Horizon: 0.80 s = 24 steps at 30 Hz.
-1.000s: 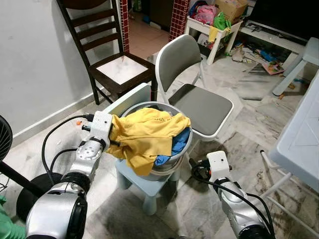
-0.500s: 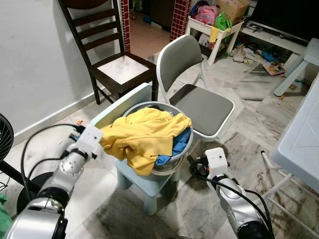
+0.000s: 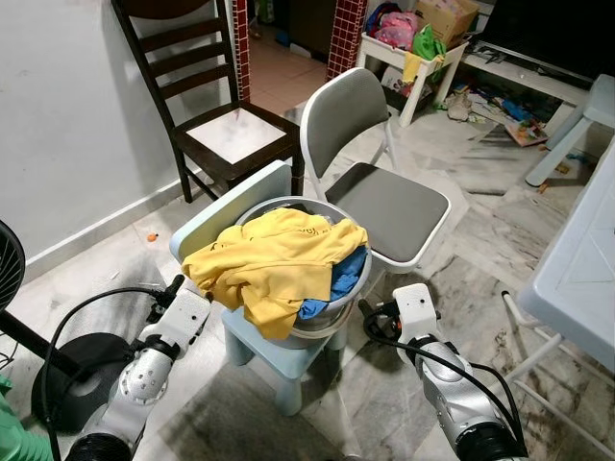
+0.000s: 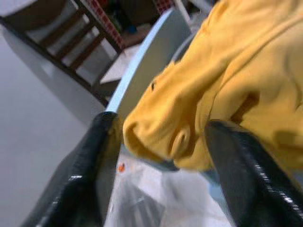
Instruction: Hang hanger
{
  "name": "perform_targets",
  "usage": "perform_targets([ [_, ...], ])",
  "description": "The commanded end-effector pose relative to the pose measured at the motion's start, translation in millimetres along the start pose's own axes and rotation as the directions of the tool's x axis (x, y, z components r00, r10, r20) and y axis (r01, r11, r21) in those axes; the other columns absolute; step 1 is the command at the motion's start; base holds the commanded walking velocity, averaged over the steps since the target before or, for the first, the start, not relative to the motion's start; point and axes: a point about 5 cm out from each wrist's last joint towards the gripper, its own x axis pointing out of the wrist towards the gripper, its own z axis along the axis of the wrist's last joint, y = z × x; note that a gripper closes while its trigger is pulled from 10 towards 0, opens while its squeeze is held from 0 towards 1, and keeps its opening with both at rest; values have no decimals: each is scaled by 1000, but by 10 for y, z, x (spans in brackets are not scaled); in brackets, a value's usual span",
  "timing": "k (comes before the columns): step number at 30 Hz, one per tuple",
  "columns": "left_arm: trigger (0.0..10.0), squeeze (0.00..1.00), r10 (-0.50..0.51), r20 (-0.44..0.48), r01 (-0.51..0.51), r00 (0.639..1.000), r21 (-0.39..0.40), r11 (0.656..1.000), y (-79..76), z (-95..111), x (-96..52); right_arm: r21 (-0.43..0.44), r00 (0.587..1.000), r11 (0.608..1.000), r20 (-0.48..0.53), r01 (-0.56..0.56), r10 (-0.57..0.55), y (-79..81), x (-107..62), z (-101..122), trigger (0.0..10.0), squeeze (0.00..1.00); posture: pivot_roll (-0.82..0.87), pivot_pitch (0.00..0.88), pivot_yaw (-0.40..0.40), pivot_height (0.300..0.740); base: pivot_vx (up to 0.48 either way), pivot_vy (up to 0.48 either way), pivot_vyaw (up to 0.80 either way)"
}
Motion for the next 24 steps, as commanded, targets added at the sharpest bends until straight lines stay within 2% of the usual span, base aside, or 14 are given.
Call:
perform_targets([
  [1, 10000, 1000, -8, 17, 8, 1000, 10, 1000, -58, 40, -31, -7, 1000, 1000, 5, 11, -11, -49, 4, 12, 10000, 1000, -33, 42, -96, 740, 0, 0, 0],
  [11, 10000, 1000, -36, 56, 36, 998, 0, 999, -233, 140, -154, -10, 1000, 1000, 8, 6, -6, -43, 22, 25, 10000, 1000, -26, 30, -94, 740, 0, 0, 0],
  [17, 10000, 1000, -33, 55, 33, 998, -1, 999, -234, 149, -162, -9, 1000, 1000, 9, 5, -5, -41, 26, 28, 10000, 1000, -25, 31, -93, 740, 0, 0, 0],
  [24, 10000, 1000, -24, 57, 24, 998, 0, 1000, -203, 208, -92, -6, 1000, 1000, 11, 9, -9, -38, 30, 27, 10000, 1000, -34, 31, -92, 740, 0, 0, 0],
])
